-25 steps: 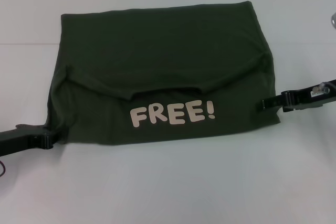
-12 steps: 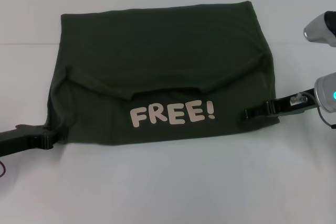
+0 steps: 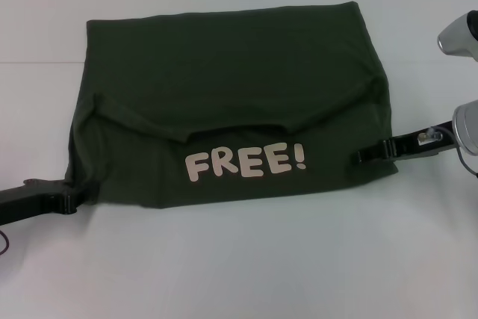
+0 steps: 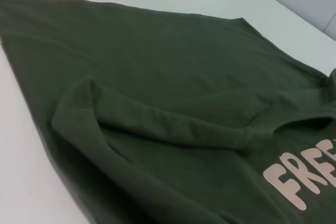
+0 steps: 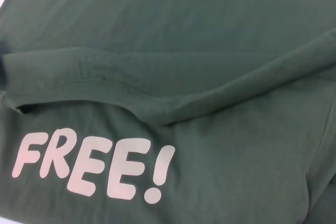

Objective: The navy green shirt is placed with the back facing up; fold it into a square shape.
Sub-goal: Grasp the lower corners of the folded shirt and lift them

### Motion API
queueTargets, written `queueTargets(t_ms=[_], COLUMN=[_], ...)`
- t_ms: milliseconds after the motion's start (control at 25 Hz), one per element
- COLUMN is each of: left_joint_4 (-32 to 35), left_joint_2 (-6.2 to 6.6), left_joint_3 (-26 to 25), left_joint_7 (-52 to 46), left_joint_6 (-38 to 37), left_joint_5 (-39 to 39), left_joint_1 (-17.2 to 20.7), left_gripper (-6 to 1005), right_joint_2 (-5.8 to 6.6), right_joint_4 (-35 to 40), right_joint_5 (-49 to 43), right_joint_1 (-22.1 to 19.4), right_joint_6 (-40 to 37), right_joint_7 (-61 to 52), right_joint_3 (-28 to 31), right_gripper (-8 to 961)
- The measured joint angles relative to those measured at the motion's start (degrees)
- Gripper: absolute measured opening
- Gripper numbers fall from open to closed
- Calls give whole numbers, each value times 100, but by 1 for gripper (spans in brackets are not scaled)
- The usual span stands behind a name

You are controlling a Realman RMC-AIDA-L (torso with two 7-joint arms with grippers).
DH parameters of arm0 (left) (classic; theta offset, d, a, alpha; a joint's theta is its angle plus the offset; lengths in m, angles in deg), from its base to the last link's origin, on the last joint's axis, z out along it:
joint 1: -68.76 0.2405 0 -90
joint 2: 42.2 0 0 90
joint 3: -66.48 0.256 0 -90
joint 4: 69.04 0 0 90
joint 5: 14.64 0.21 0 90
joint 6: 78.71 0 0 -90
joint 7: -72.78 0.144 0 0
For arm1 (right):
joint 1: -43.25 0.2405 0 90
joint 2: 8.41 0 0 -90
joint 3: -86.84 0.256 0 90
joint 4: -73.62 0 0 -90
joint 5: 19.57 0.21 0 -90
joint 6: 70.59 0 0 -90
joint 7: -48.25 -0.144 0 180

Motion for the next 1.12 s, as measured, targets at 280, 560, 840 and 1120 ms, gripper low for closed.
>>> queueTargets(t_ms=[280,560,840,1120], left_joint_4=[4,19,41,41], left_joint_2=[6,22,79,308], left_joint_3=[0,1,0,30], left_joint_7=[-6,-14,-154,-705], left_joint_6=[-23,-50,-201,-756], left_joint_5=[-3,-3,-1,85], left_joint_1=[0,-8,-6,-40], left_gripper=[69,67,67,68], right_joint_2=[19,24,78,160], right_joint_4=[3,6,6,6], right_joint_5=[-18,-36,-7,87], right_joint_1=[-5,-12,-94,-216], right_joint_6=[-2,6,-23,-438], right_joint_7=[-40,-27,6,304], right_joint_3=[17,15,32,175], right_gripper=[599,286,154,55])
